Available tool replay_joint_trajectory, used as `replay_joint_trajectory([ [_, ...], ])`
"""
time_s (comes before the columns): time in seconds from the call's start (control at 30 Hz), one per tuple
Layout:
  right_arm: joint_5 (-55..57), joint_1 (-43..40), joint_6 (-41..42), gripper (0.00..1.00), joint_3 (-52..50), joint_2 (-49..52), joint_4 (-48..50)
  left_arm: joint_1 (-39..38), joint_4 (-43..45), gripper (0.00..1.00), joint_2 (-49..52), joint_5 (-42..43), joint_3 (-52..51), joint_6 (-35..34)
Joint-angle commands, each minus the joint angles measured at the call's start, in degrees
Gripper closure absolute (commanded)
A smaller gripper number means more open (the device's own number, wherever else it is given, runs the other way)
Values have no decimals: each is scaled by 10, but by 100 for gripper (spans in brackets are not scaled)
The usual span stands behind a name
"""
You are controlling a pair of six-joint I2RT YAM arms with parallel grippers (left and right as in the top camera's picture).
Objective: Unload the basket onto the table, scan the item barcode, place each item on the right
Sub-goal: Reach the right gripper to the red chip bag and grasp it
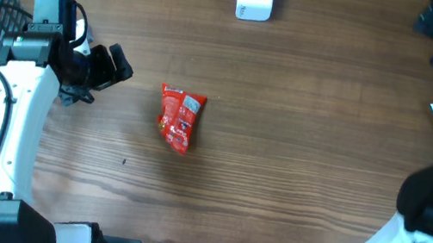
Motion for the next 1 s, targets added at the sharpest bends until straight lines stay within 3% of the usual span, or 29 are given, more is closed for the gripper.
replay_joint_trajectory([
  [0.0,-409,60,7,0,0,-9,-29,3,0,0,0,-3,6,-5],
  [0.1,-426,164,7,0,-45,-2,-88,3,0,0,0,-3,6,-5],
  [0.2,-413,297,37,4,-139,-1,-53,3,0,0,0,-3,6,-5],
  [0.23,-399,334,56,16,-166,-1,-28,3,0,0,0,-3,6,-5],
  [0.33,-285,459,173,81,-228,0,40,3,0,0,0,-3,6,-5],
  [0.37,-270,486,197,94,-235,0,54,3,0,0,0,-3,6,-5],
  [0.5,-193,550,247,96,-236,3,88,3,0,0,0,-3,6,-5],
  [0.73,-193,560,308,96,-236,117,161,3,0,0,0,-3,6,-5],
  [0.83,-188,560,317,96,-236,143,130,3,0,0,0,-3,6,-5],
  [0.97,-40,540,317,96,-229,85,9,3,0,0,0,-3,6,-5],
])
